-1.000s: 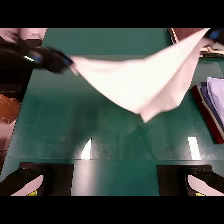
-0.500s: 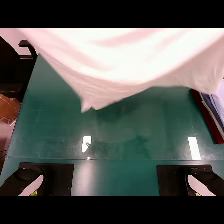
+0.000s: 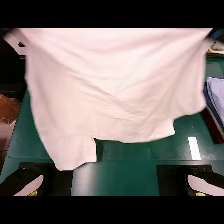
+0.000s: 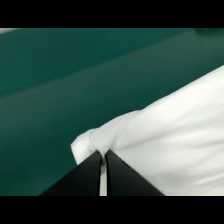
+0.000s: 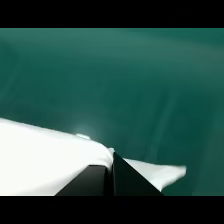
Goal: Fold the shirts.
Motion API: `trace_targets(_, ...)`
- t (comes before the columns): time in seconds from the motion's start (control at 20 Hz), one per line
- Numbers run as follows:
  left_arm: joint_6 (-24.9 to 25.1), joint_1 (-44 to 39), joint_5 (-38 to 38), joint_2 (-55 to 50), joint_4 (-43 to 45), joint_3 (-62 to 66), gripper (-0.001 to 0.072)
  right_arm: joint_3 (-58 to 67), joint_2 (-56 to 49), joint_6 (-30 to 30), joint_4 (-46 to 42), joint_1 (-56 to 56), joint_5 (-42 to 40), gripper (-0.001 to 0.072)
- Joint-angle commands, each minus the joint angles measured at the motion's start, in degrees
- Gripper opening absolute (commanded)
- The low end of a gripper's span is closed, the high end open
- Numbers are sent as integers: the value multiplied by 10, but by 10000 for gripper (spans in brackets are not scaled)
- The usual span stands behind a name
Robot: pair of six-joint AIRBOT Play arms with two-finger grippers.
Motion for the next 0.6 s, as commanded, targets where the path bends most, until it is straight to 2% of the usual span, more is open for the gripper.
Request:
trace_targets(0.0,-5,0,27,-96,51,-104,31,-63,-109,-22,1,0,24,12)
trace_targets(0.15,-8,1,109,-206,57,-155,31,-41,-209,-30,1,0,2,14)
trace_targets(0.3,-28,10,124,-282,57,-155,47,13,-278,-30,19,-1,8,16)
trace_targets(0.35,-38,19,121,-290,51,-155,300,29,-294,-30,40,-6,10,31)
trace_targets(0.4,-50,31,114,-291,48,-155,599,35,-302,-31,67,-13,5,206)
trace_targets(0.45,-52,44,102,-286,47,-155,607,29,-303,-32,107,-23,-2,407)
trace_targets(0.55,-51,82,51,-266,37,-155,608,3,-292,-52,188,-49,-2,412)
